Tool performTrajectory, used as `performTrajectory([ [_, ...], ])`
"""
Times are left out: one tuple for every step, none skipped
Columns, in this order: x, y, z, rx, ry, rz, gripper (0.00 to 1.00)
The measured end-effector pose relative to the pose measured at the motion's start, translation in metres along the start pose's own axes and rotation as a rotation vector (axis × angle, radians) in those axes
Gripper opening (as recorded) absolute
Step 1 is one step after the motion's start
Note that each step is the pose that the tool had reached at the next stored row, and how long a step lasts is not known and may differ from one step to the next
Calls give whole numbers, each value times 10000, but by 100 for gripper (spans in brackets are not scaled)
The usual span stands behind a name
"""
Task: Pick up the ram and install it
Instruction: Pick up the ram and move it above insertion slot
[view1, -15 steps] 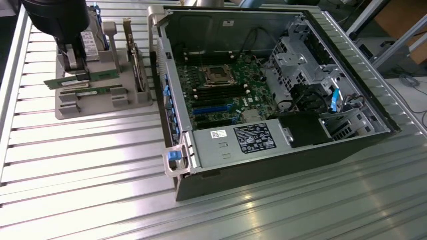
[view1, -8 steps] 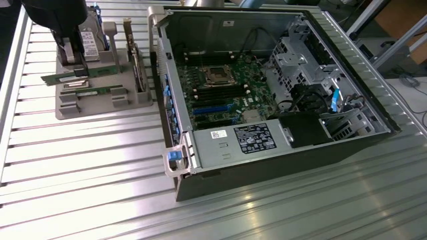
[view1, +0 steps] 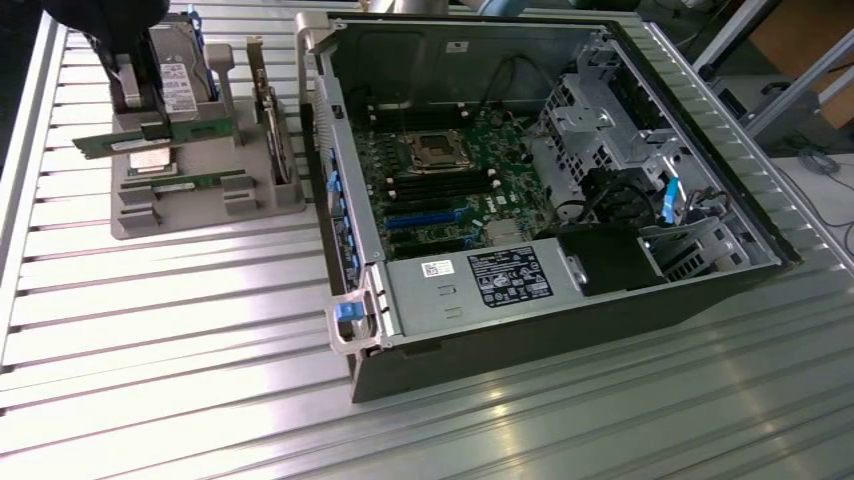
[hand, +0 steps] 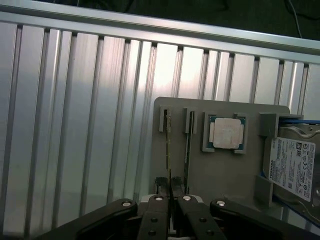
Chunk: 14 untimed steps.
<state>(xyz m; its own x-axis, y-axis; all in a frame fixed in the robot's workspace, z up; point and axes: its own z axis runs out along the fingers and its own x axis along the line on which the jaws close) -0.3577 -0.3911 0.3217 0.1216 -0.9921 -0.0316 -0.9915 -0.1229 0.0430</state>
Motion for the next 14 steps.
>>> performTrajectory([
  [-1, 1, -32, 0, 0, 0, 13],
  [-2, 2, -59, 0, 0, 0, 13],
  [-3, 3, -80, 0, 0, 0, 13],
  [-3, 4, -102, 0, -1, 0, 13],
  [-4, 5, -131, 0, -1, 1, 13],
  [-5, 6, -151, 0, -3, 1, 13],
  [-6, 7, -179, 0, -3, 1, 13],
  [-6, 8, -200, 0, -4, 1, 13],
  [-8, 9, -230, 0, -4, 1, 13],
  [-8, 10, -248, 1, -4, 1, 13],
  [-9, 11, -267, 0, -5, 1, 13],
  [-9, 12, -282, 0, -5, 0, 13],
  [-10, 13, -301, 0, -4, 1, 13],
  [-10, 13, -316, -1, -4, 1, 13],
])
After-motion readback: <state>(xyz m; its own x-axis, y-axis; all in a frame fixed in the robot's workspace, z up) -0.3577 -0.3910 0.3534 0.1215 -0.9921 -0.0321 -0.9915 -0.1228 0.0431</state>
